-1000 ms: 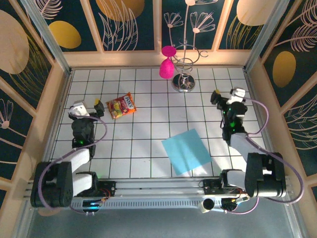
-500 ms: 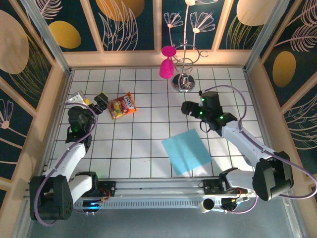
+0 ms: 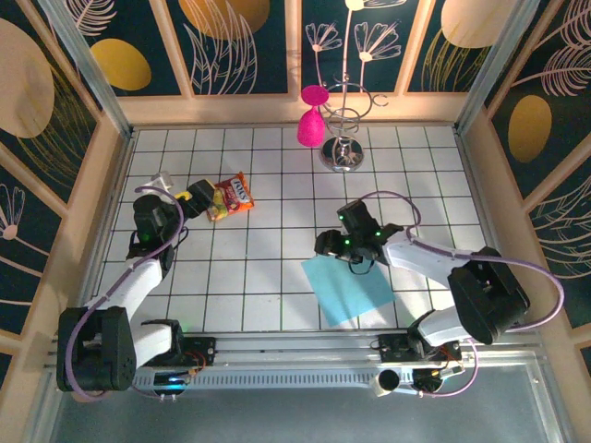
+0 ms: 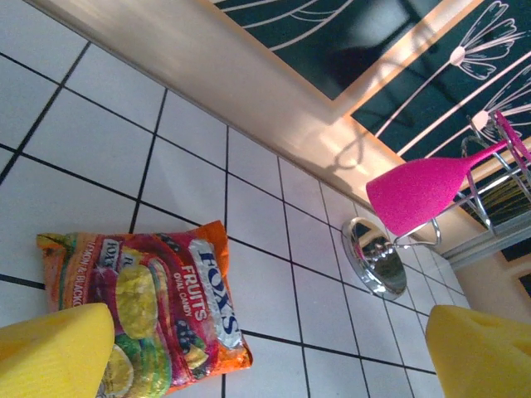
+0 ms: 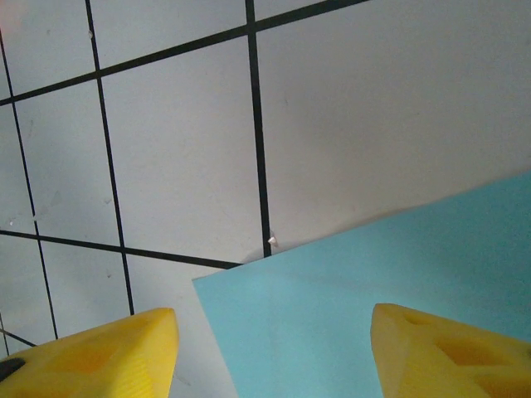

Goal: Fold a paper plane with a square sheet of paper (pick it up from the middle)
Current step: Move the square sheet of paper to the center of the table.

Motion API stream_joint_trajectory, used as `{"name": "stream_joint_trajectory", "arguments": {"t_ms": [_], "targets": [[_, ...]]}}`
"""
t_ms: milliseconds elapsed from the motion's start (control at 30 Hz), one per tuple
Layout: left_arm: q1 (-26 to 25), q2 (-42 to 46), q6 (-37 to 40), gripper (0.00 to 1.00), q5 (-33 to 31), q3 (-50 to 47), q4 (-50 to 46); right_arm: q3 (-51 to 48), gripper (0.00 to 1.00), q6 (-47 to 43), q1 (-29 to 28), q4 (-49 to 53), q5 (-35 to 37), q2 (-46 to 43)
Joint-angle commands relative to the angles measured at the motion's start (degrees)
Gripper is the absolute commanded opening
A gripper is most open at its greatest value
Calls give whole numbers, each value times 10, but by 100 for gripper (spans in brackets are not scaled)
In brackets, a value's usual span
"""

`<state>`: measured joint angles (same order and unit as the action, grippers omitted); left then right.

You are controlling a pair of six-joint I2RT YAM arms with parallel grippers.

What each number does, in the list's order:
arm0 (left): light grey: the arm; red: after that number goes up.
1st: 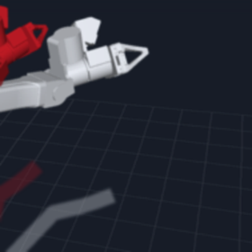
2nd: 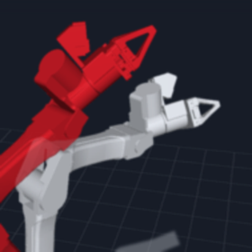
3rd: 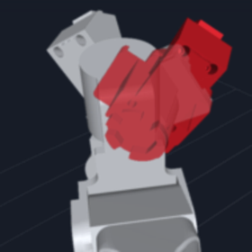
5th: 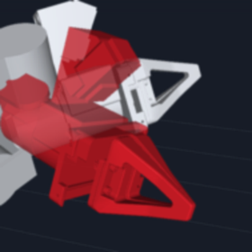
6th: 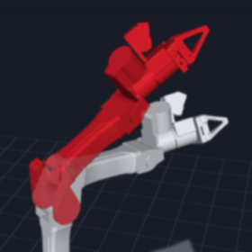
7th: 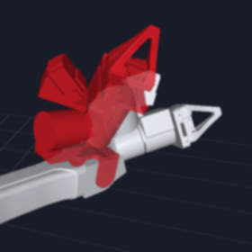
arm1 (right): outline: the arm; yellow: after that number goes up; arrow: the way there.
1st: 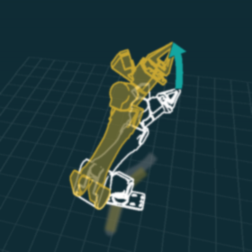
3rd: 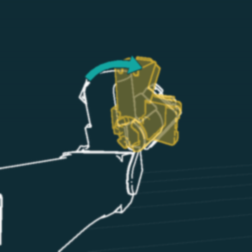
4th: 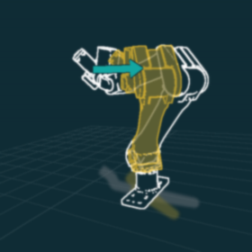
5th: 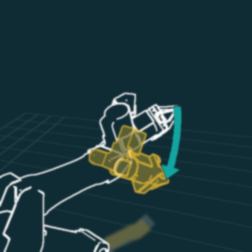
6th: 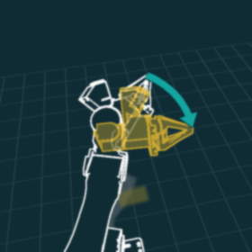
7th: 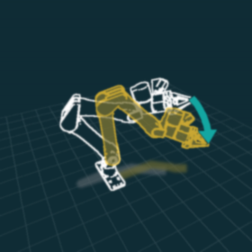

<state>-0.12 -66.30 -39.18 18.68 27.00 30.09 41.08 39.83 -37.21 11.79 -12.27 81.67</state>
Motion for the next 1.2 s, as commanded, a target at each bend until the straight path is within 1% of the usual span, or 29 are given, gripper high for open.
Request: {"name": "stream_joint_trajectory", "arguments": {"t_ms": [0, 100, 267, 467, 600, 667, 767, 800, 1000, 1100, 1133, 1167], "targets": [[-5, -7, -16, 96, 28, 7, 22, 2, 62, 18, -5, -27, -7, 19], [-16, -17, -7, 99, 32, 14, 6, 0, 62, 17, -5, -33, 0, 33], [-54, -38, 17, 99, -8, 41, -42, -2, 62, 19, -4, -46, 3, 51], [-78, -75, -8, 99, -2, 57, -39, -1, 62, 33, 6, -59, 22, 83], [-98, -91, -25, 98, 16, 60, -29, 4, 62, 52, 28, -81, 28, 119], [-111, -98, -26, 98, 13, 63, -35, 11, 62, 64, 41, -99, 34, 136], [-130, -109, -32, 98, 7, 64, -37, 39, 62, 89, 55, -120, 53, 169], [-137, -115, -36, 97, 6, 66, -35, 52, 62, 100, 73, -128, 55, 184], [-200, -158, -41, 95, -6, 96, -55, 139, 62, 130, 86, -121, 71, 257], [-230, -186, -47, 93, -8, 114, -65, 163, 62, 140, 92, -141, 55, 272], [-240, -197, -51, 92, -7, 121, -69, 170, 62, 140, 95, -151, 41, 273], [-250, -208, -53, 91, -5, 129, -72, 175, 60, 136, 100, -166, 23, 268]]}}
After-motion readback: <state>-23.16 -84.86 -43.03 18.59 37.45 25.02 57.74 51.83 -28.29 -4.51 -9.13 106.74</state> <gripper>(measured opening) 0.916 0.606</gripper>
